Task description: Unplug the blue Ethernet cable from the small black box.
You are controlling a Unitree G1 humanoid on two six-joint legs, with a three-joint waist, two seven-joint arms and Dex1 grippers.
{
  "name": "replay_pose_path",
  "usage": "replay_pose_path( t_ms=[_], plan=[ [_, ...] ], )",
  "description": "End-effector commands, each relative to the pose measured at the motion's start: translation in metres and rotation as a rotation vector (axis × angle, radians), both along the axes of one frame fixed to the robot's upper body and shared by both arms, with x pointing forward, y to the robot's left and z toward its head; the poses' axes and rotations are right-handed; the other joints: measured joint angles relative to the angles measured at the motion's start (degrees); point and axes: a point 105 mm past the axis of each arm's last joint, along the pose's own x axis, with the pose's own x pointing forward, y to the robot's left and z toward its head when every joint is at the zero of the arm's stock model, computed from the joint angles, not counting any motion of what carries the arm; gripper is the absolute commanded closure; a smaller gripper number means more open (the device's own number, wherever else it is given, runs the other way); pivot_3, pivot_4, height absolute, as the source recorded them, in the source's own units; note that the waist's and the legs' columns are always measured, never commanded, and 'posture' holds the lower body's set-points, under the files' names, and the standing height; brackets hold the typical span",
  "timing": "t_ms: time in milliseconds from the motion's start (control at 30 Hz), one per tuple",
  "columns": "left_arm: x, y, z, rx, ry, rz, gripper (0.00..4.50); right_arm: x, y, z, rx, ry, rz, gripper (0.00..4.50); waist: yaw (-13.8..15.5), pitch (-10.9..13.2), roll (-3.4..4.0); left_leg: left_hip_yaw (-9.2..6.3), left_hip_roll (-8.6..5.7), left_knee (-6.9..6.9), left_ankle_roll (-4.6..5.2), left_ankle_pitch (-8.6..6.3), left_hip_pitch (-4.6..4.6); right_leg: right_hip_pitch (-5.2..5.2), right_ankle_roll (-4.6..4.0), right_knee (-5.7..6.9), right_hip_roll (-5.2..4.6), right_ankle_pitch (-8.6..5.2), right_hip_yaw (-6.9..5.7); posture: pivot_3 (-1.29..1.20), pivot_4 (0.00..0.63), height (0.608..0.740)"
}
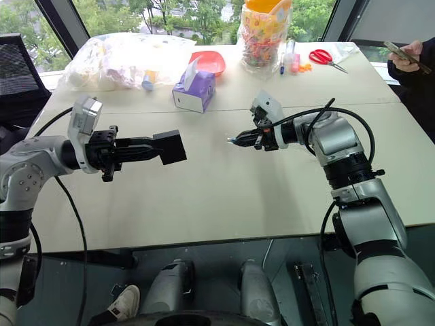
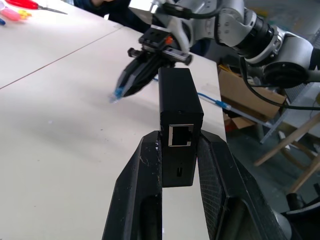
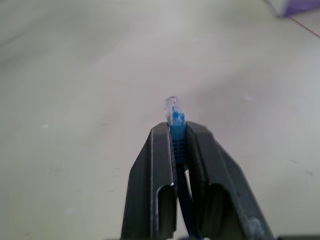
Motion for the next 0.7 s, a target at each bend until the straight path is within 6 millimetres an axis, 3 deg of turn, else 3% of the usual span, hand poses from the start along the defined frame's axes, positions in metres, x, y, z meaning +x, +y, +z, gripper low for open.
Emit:
replay_pose_path(
  t_ms=[33,133,267,300,500,700],
  plan=[
    [0.003,-0.004,0.001,0.014,-0.062,0.012,4.07,0.028,-0.004,0.026,0.018,-0.137,-0.139,3.61,0.08,0.0,0.01,0.0,0.0,0.0,0.0,0.0,0.01,0.0,0.0,0.01,0.0,0.0,0.0,0.0,0.15,0.735],
    [0.019,-0.013,-0.01,0.041,-0.129,0.087,4.07,0.043,-0.006,0.027,0.026,-0.159,-0.231,2.39,0.5,0.0,0.01,0.0,-0.01,0.02,0.0,0.0,-0.03,0.01,0.01,0.02,0.0,0.0,0.0,0.0,0.15,0.735],
    [0.044,-0.023,-0.031,0.084,-0.217,0.206,4.07,0.054,-0.014,0.023,-0.015,-0.176,-0.344,0.21,0.72,0.0,0.01,0.0,-0.03,0.12,0.0,0.0,-0.07,0.09,0.16,0.01,-0.01,0.09,0.0,0.0,0.15,0.735],
    [0.049,-0.025,-0.034,0.084,-0.227,0.231,4.07,0.055,-0.016,0.022,-0.02,-0.175,-0.357,0.03,0.71,0.0,0.01,-0.01,-0.03,0.14,0.01,0.0,-0.13,0.06,0.18,0.01,-0.01,0.1,0.0,0.0,0.15,0.735],
    [0.075,-0.051,-0.056,0.096,-0.266,0.328,4.07,0.043,-0.03,0.025,0.022,-0.151,-0.405,0.03,0.78,0.0,0.01,-0.03,-0.03,0.11,0.01,0.0,-0.15,0.02,0.24,0.04,-0.01,0.13,-0.01,0.0,0.15,0.735],
    [0.091,-0.071,-0.077,0.09,-0.304,0.371,4.07,0.008,-0.039,0.022,0.042,-0.134,-0.433,0.03,0.71,0.0,0.02,-0.05,-0.03,0.11,0.02,0.0,-0.16,0.02,0.32,0.03,-0.01,0.18,-0.02,0.0,0.15,0.735]
  ],
)
